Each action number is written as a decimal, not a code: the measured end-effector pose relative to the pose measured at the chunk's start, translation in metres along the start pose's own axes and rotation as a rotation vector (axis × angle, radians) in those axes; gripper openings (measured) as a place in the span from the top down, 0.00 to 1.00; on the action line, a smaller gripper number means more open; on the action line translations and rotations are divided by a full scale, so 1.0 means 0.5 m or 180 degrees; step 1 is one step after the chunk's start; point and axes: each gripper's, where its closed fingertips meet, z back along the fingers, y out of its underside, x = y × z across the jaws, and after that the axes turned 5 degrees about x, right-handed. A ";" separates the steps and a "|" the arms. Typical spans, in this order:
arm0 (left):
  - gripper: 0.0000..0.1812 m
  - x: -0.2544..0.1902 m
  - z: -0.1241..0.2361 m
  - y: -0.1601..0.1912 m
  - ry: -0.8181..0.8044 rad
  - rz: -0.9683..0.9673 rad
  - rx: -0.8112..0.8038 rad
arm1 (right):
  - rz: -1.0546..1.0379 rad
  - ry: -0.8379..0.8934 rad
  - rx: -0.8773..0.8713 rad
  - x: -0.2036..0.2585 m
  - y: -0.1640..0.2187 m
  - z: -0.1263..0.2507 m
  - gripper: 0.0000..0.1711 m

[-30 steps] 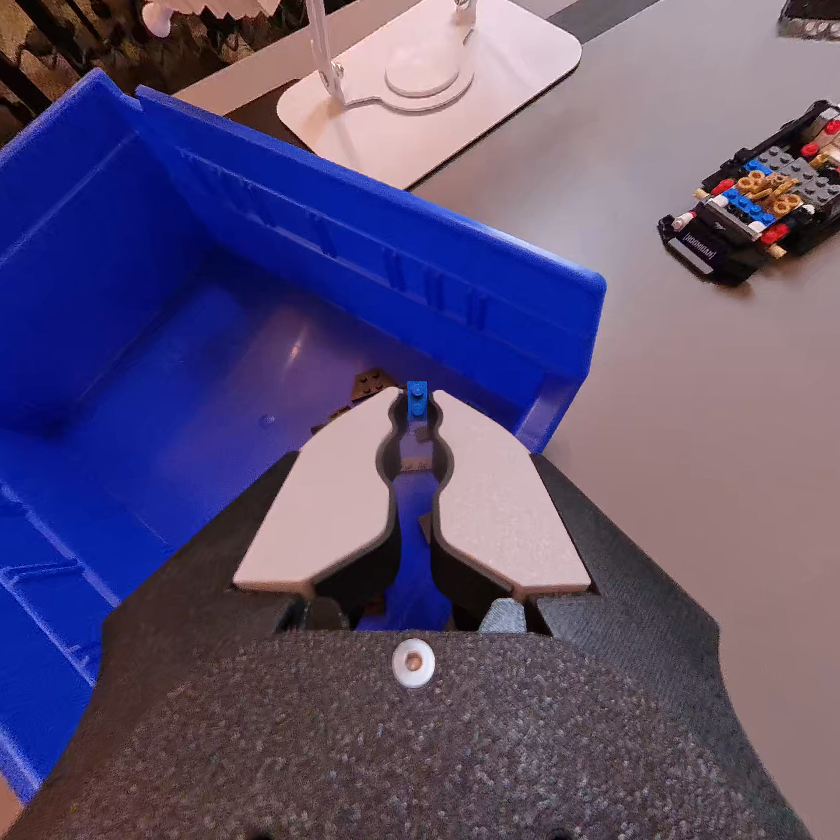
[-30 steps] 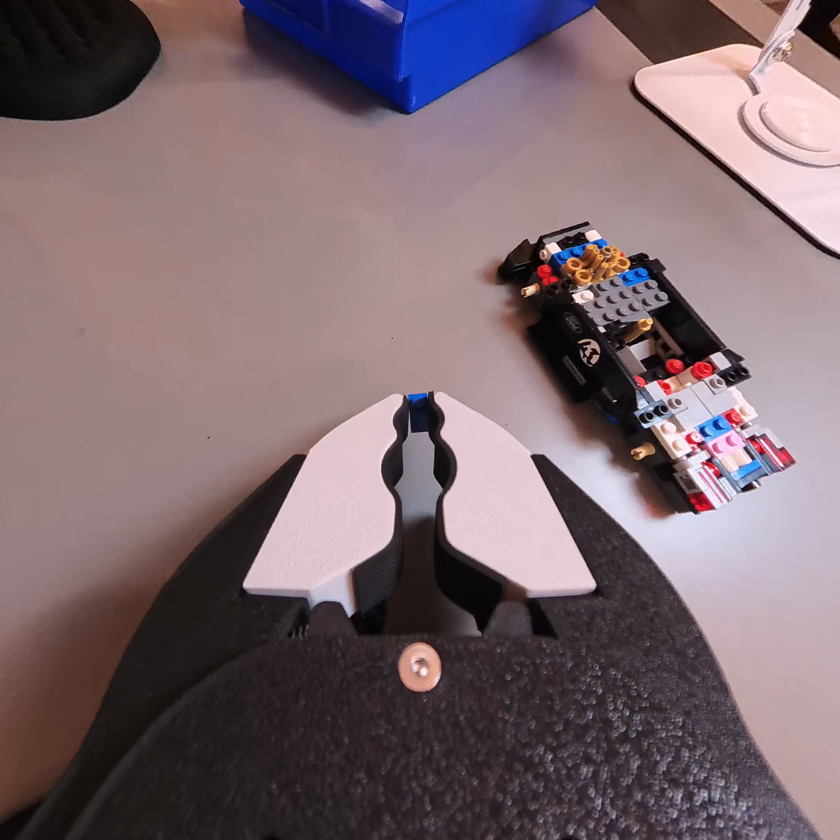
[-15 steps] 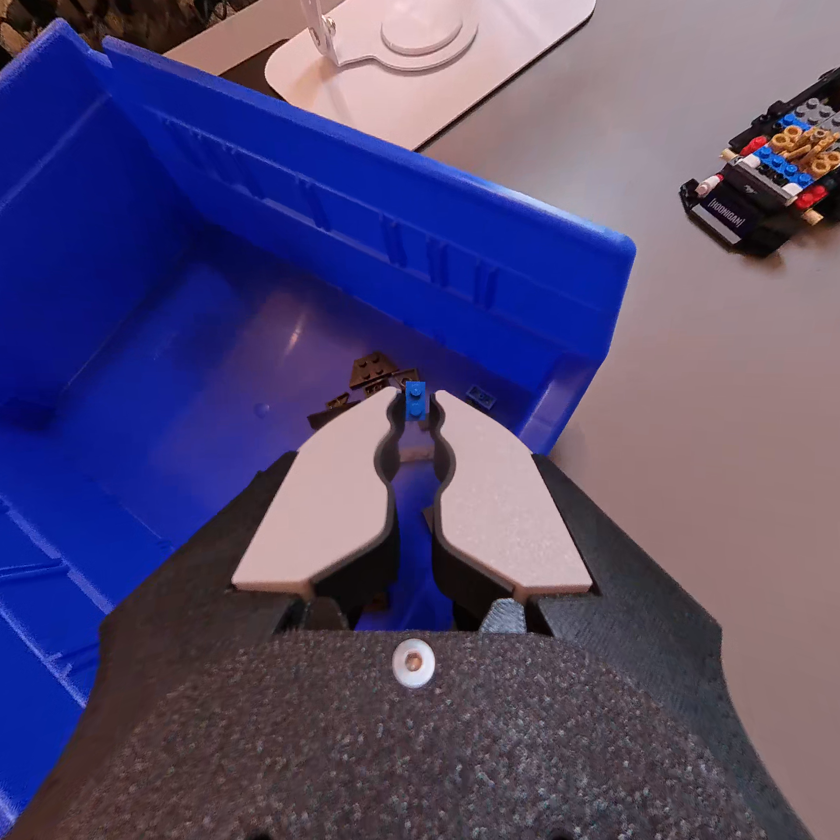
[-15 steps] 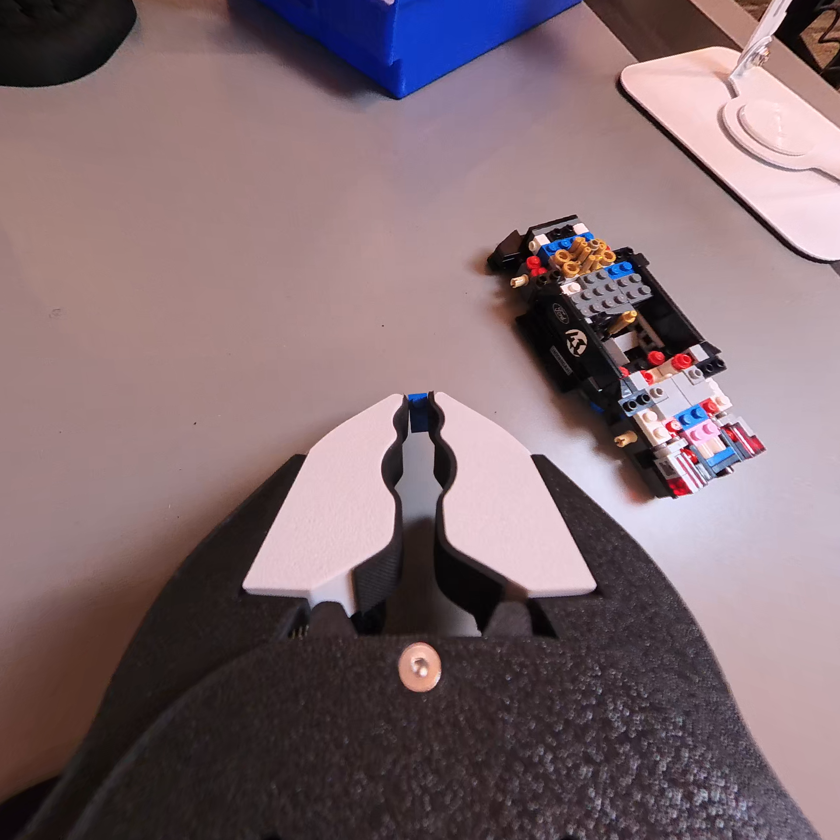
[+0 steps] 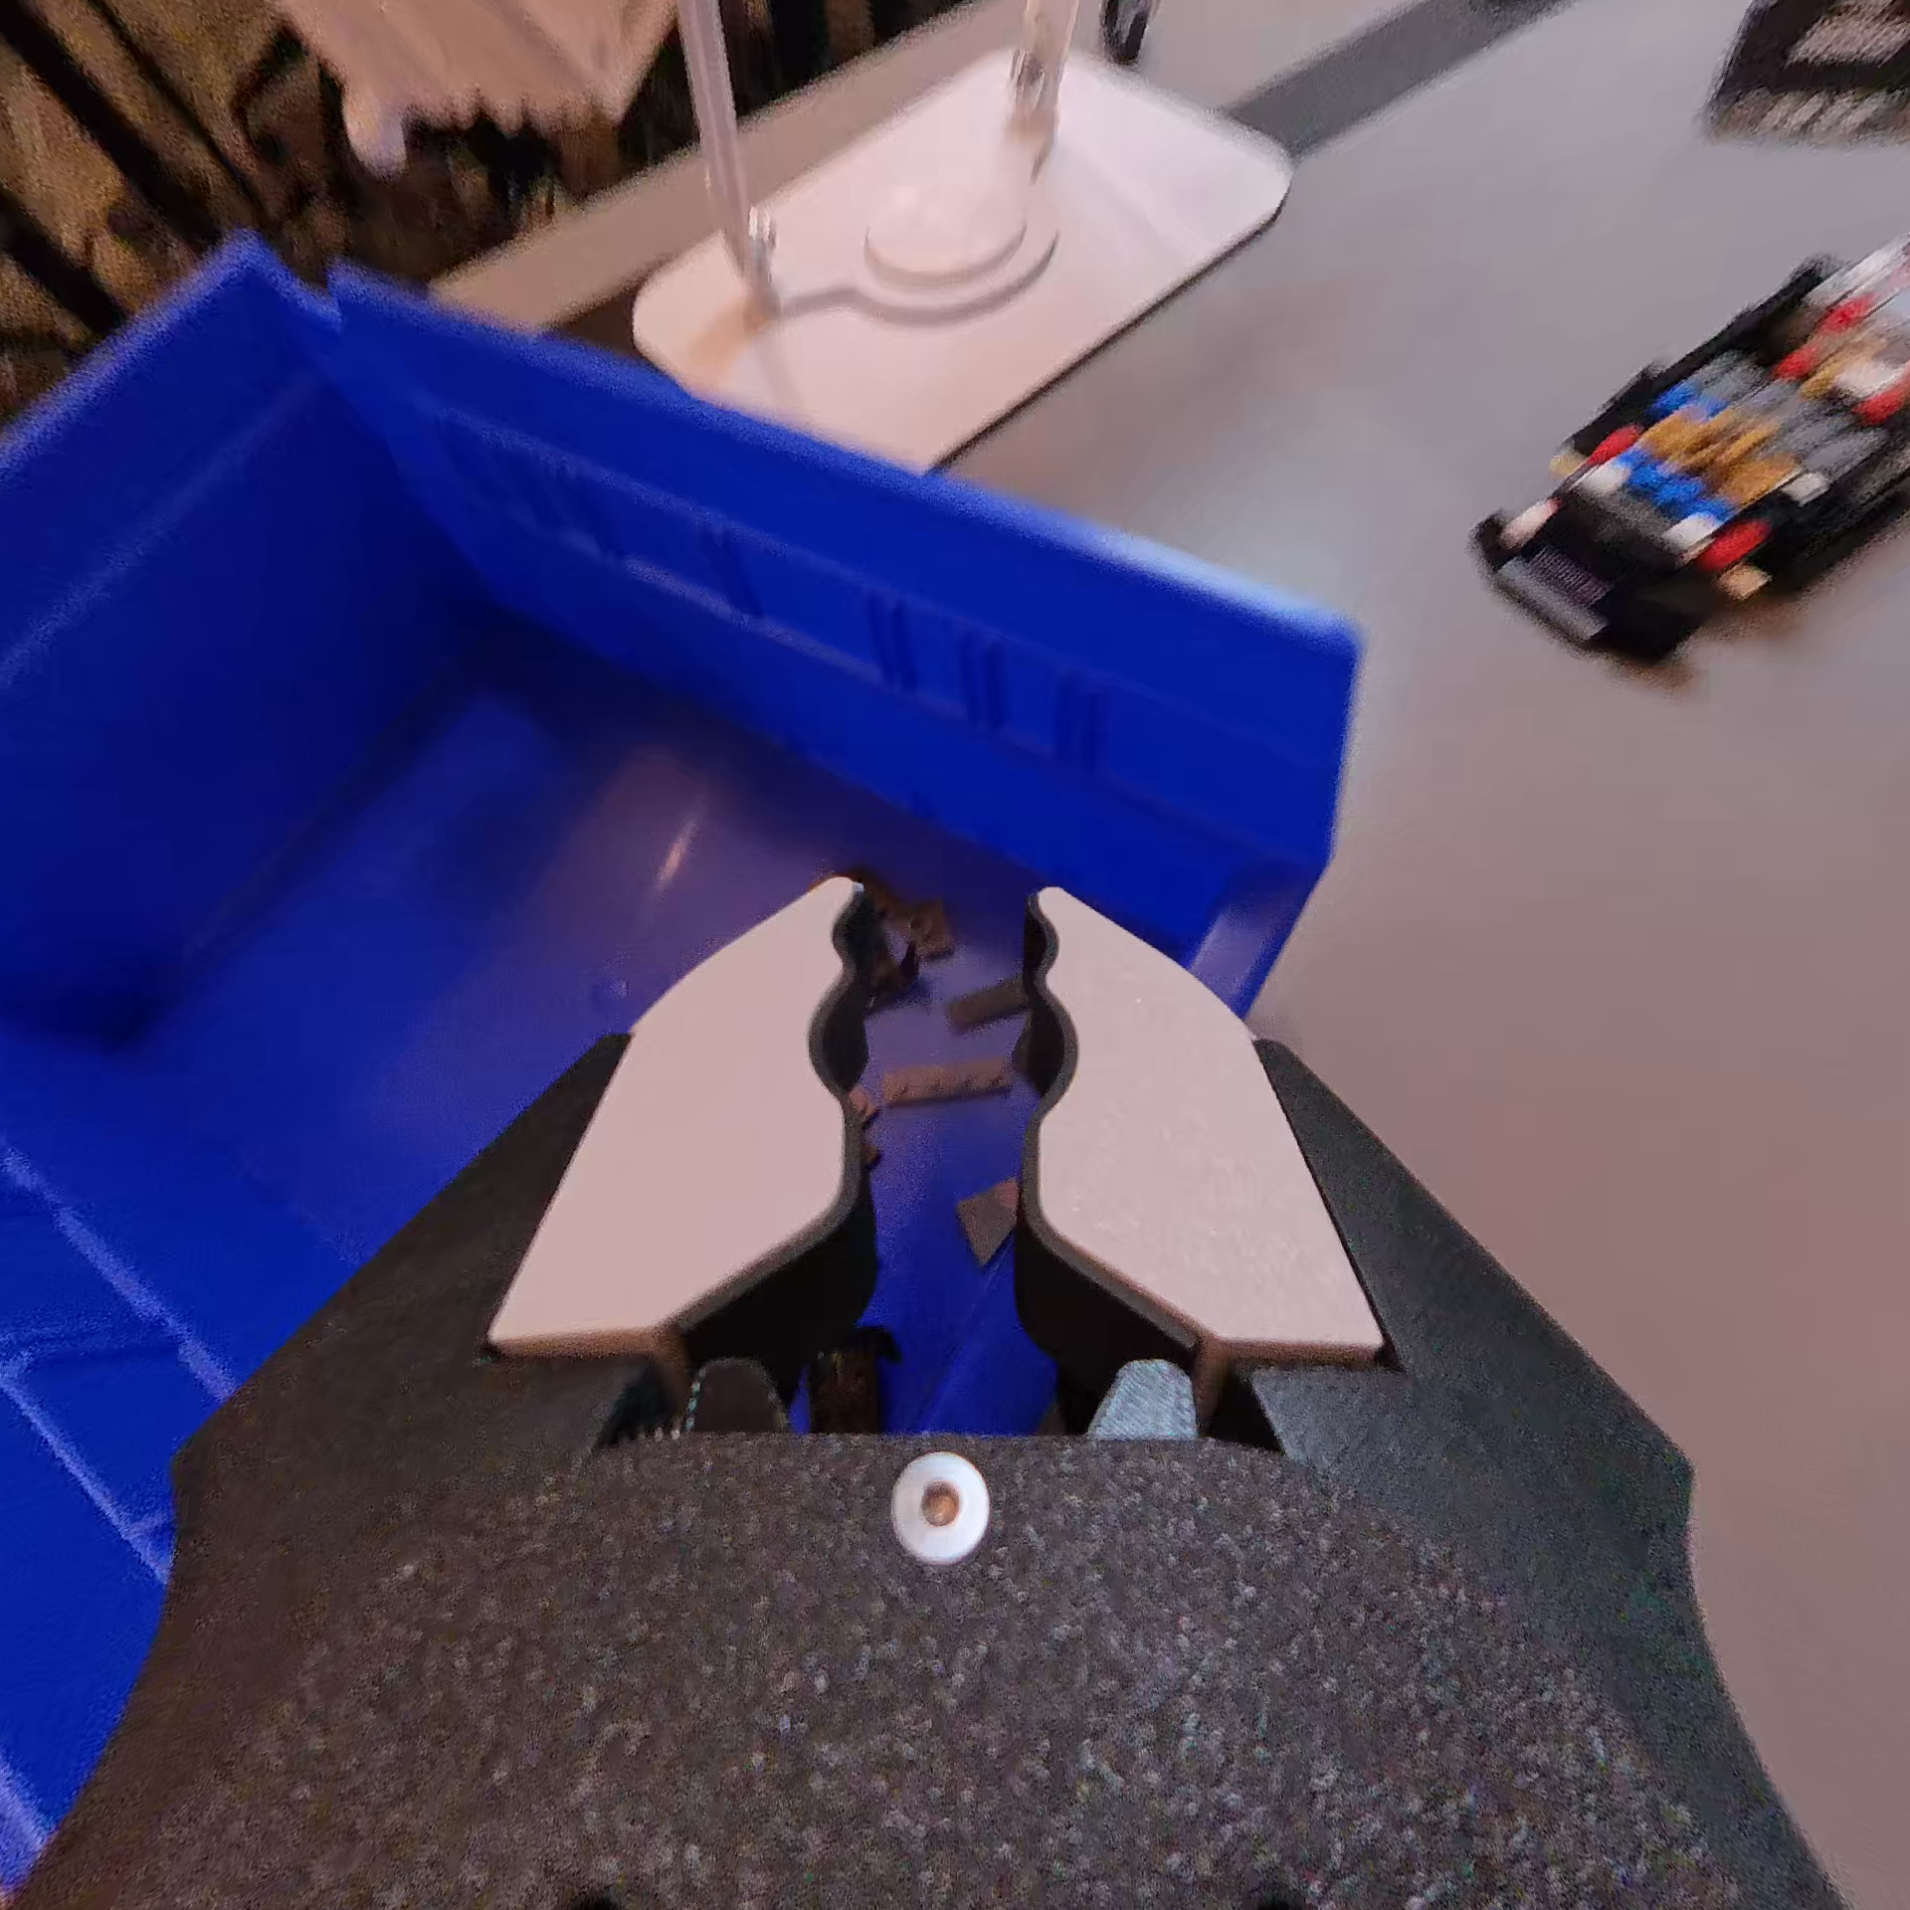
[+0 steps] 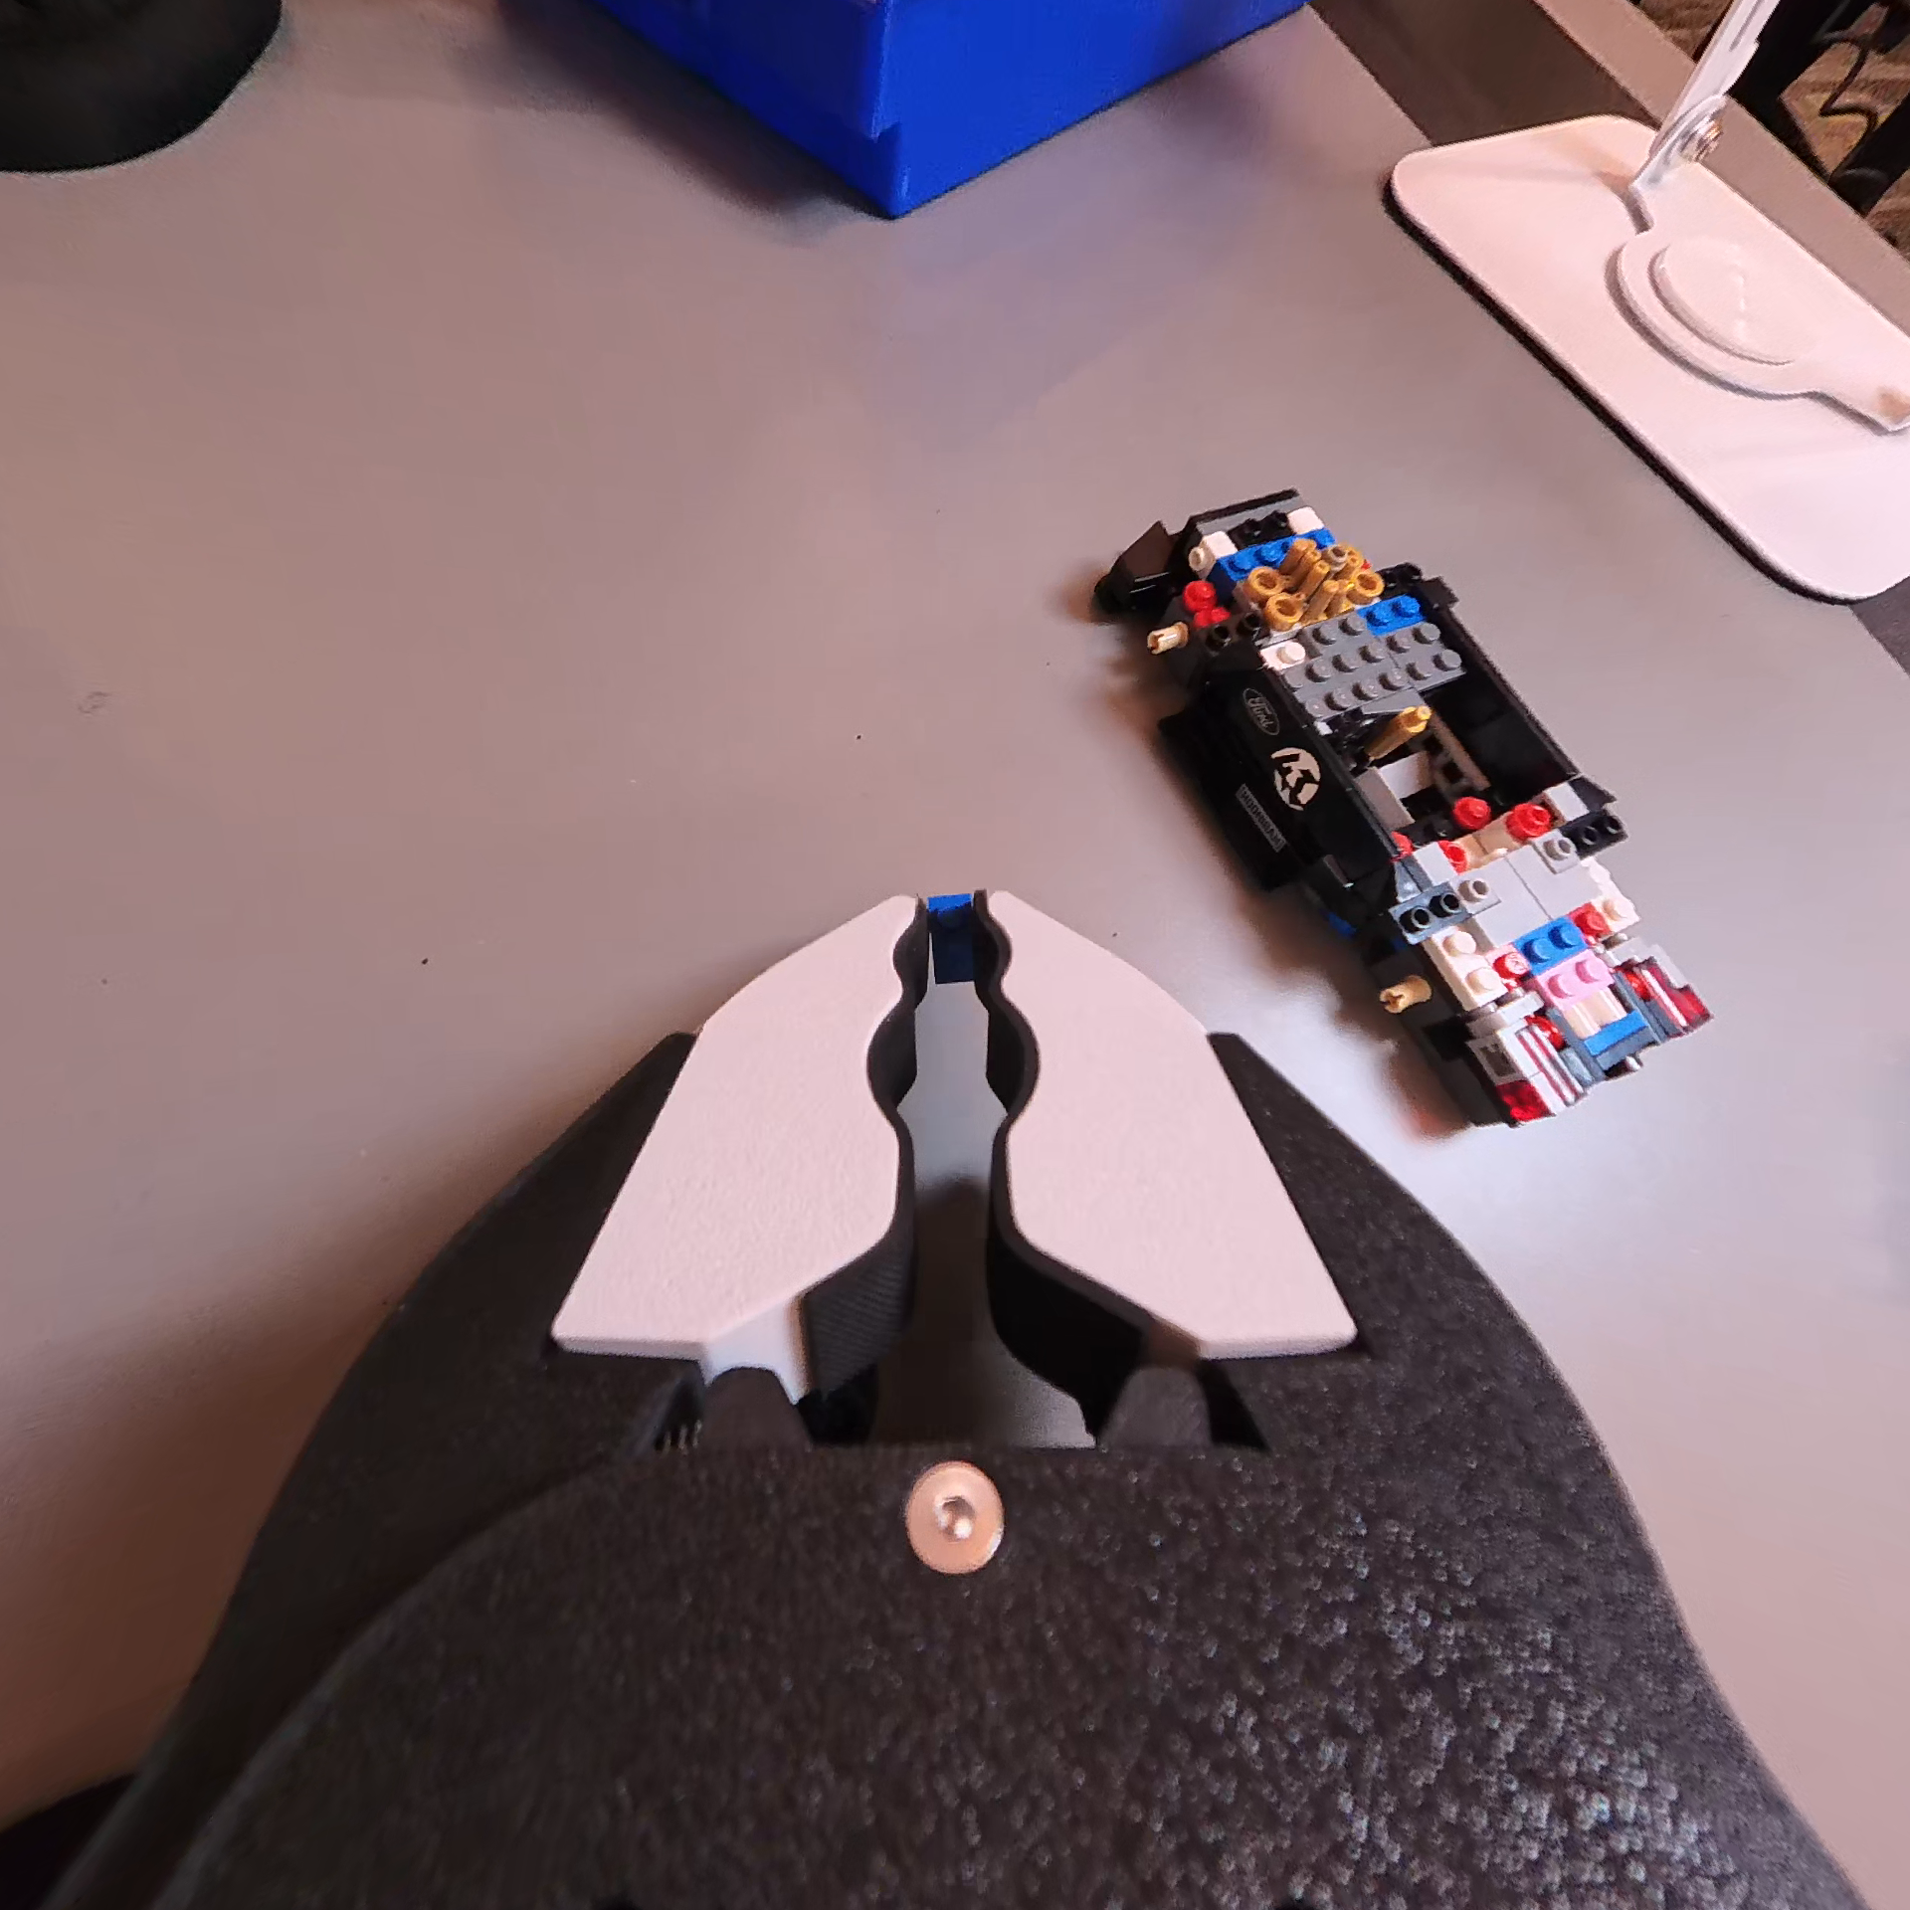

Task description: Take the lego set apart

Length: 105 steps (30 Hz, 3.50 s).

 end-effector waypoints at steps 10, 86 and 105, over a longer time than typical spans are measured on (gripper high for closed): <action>0.93 -0.324 0.067 -0.084 0.2530 0.0174 -0.0710 | 0.0209 0.0331 -0.0772 0.023 -0.140 0.023 0.95; 0.88 -0.190 0.032 -0.023 0.0566 -0.1005 -0.0387 | -0.1161 0.1248 0.0671 -0.211 0.138 0.105 0.93; 0.91 -0.301 -0.017 0.018 0.1248 -0.0967 -0.0265 | -0.2056 0.1958 0.0800 -0.471 0.327 0.263 0.80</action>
